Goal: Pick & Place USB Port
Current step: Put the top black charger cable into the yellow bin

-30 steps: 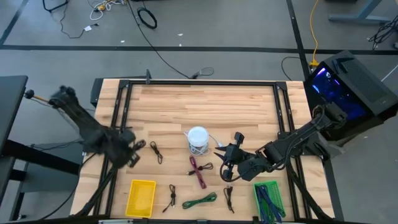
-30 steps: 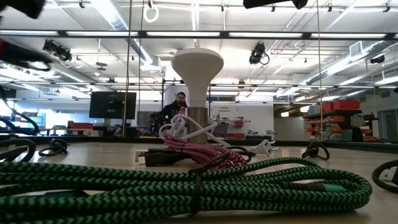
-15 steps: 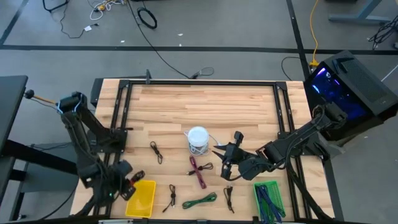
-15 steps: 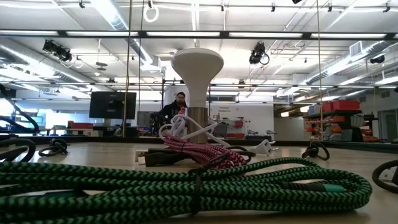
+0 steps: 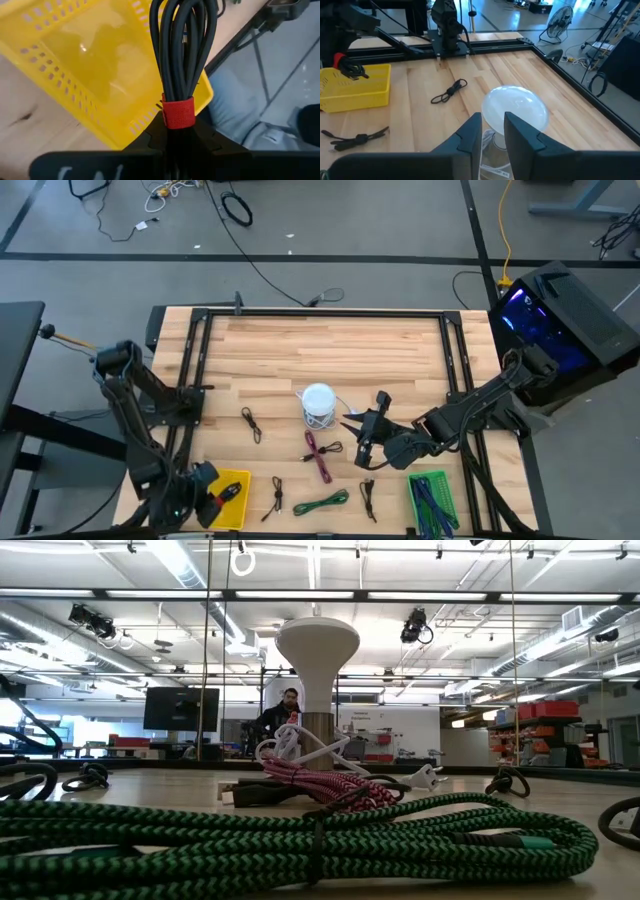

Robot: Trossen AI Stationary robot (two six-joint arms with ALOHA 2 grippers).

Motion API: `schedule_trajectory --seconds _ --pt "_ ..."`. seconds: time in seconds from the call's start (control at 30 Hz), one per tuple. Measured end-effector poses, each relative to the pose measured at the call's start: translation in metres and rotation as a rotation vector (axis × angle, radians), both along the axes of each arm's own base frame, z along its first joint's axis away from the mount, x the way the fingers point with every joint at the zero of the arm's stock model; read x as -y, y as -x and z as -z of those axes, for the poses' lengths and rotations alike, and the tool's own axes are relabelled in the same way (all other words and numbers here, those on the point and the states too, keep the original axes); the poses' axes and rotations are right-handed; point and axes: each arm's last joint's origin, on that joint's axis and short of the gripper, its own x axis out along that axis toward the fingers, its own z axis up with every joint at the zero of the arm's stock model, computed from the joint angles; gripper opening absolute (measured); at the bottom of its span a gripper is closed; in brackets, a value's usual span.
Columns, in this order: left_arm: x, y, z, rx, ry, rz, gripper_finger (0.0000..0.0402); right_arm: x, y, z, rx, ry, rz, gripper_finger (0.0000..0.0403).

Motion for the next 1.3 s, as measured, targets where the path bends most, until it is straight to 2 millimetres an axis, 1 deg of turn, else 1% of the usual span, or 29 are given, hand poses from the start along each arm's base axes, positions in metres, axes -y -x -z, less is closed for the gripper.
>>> schedule_trajectory --seconds 0.1,0.3,0.43,0.57,0.77,1.3 --pt "0.0004 -0.0009 -0.0012 0.001 -0.037 -0.039 0.0042 -0.0001 -0.0001 -0.0002 0.001 -0.002 -0.001 0.0082" --pt "-0.0008 -0.0042 -0.0033 0.090 -0.069 -0.099 0.0042 -0.0002 -0.0001 -0.0002 0.001 -0.001 -0.004 0.0082" --pt "-0.0003 -0.0035 -0.0027 0.059 -0.049 -0.104 0.0042 -0.0004 -0.0001 -0.0003 0.002 -0.001 -0.004 0.0082" --pt "0.0002 -0.0018 0.0001 -0.014 -0.030 -0.104 0.0051 -0.0006 -0.0002 -0.0004 0.002 -0.004 -0.008 0.0082" --pt "-0.0005 -0.0012 0.0038 -0.035 -0.054 -0.110 0.0051 -0.0031 -0.0007 0.0004 -0.022 -0.053 -0.085 0.0082" --pt "-0.0007 -0.0015 0.0046 -0.028 -0.076 -0.085 0.0127 -0.0035 -0.0012 -0.0004 -0.014 -0.056 -0.090 0.0082"
